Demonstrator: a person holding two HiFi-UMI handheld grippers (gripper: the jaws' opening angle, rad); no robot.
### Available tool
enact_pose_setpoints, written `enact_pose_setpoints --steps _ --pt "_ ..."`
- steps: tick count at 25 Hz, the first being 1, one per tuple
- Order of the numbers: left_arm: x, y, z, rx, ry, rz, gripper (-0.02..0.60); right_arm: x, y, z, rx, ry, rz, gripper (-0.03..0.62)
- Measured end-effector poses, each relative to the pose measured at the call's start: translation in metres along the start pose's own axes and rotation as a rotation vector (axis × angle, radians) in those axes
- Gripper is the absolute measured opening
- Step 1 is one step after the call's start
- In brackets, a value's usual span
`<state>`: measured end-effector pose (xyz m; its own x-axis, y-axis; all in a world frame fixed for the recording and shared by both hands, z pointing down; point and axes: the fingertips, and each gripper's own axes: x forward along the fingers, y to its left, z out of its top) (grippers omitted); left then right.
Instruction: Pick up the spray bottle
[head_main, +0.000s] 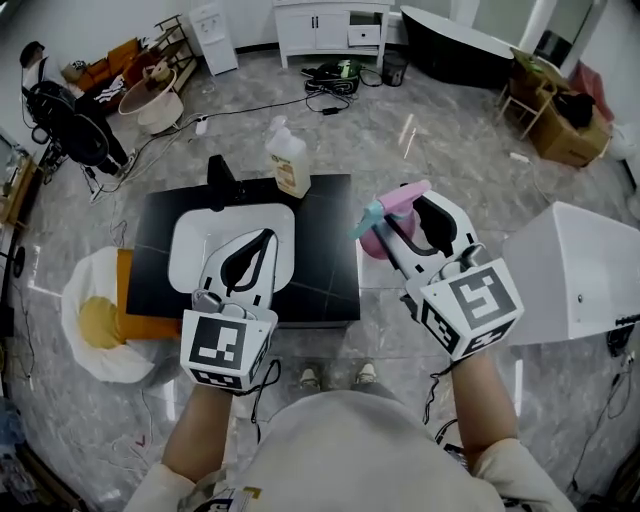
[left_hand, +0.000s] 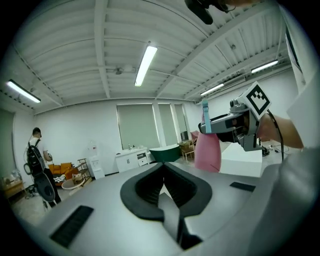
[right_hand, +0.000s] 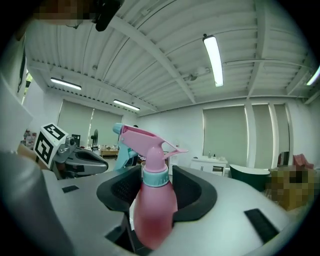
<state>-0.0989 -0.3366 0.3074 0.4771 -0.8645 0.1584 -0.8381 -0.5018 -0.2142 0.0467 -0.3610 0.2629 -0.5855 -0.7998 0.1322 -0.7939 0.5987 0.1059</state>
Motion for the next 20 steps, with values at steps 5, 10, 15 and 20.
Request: enact_pose_setpoints --steps 5,10,15,20 --pt "-0.014 -0.001 0.031 0.068 -0.064 0.020 0.020 -0.031 0.002 0.026 0.021 -0.036 -0.004 0.219" --pt "-0.025 0.000 0.049 0.070 -0.121 0.067 0.020 -0.059 0.007 0.034 -0.006 -0.040 0.008 0.218" --pt "-0.039 -0.011 0.060 0.049 -0.163 0.041 0.020 -0.076 0.015 0.033 -0.044 -0.058 0.014 0.218" --pt "-0.044 -0.020 0.053 0.068 -0.159 0.014 0.020 -0.081 0.024 0.007 -0.034 -0.036 0.016 0.216"
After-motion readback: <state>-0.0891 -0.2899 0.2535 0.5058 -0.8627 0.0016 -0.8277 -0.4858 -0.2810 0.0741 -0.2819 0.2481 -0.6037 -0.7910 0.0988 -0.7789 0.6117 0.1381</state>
